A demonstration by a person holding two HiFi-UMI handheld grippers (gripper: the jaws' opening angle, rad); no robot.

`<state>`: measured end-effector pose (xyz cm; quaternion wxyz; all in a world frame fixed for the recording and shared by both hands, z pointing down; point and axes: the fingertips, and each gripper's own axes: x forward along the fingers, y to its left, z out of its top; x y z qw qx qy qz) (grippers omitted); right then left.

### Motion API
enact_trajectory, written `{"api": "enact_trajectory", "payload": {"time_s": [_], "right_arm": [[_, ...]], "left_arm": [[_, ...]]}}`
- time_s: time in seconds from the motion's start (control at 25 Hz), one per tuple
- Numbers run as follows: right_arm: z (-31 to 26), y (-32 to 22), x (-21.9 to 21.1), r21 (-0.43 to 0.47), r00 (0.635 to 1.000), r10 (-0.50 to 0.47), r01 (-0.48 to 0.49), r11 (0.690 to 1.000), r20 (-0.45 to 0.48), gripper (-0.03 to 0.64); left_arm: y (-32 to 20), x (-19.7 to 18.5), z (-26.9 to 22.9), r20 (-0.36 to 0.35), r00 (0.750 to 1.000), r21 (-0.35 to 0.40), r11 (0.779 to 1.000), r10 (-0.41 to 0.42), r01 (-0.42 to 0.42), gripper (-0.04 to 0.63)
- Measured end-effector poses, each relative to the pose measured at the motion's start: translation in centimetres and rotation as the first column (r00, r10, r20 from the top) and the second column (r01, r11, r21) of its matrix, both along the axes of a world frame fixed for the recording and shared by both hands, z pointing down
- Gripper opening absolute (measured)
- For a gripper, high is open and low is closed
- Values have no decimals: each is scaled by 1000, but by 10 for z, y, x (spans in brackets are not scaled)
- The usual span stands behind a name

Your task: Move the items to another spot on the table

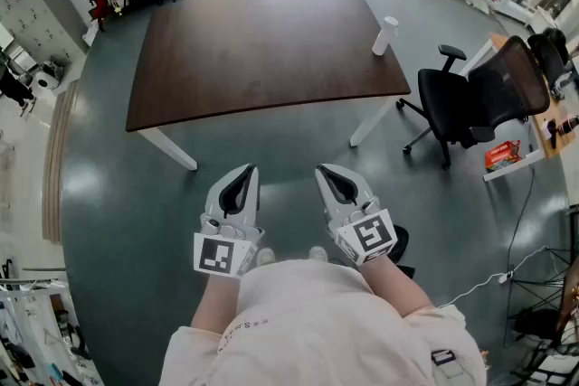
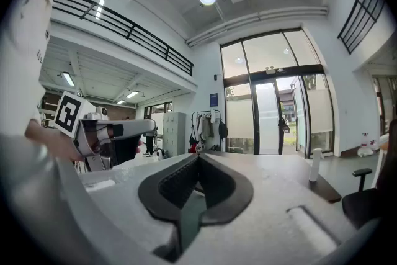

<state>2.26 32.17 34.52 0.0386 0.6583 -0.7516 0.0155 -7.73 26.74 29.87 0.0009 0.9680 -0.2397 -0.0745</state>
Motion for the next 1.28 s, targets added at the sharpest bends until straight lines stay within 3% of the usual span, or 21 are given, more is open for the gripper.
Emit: {"api": "enact_trajectory", "payload": {"time_s": [0.2,0.48,0.92,1.28], "right_arm": [[-1,-4,-3,0,1000,-6,6,1000,-7,-9],[-8,0,7,45,999,47,-45,998,-27,-8],[0,-7,7,21,998,54,-54,998,21,-8],[13,-24,3,-6,979,199,-199,980,38,-8]], "left_arm": [[-3,-1,-4,-41,999,-18,1000,7,-7,17],[-7,1,6,13,1000,-12,1000,-5,5,17],[-13,-8,16,28,999,-28,999,-19,20,17],[-44,-35,31,53,997,-57,996,64,-61,17]]}}
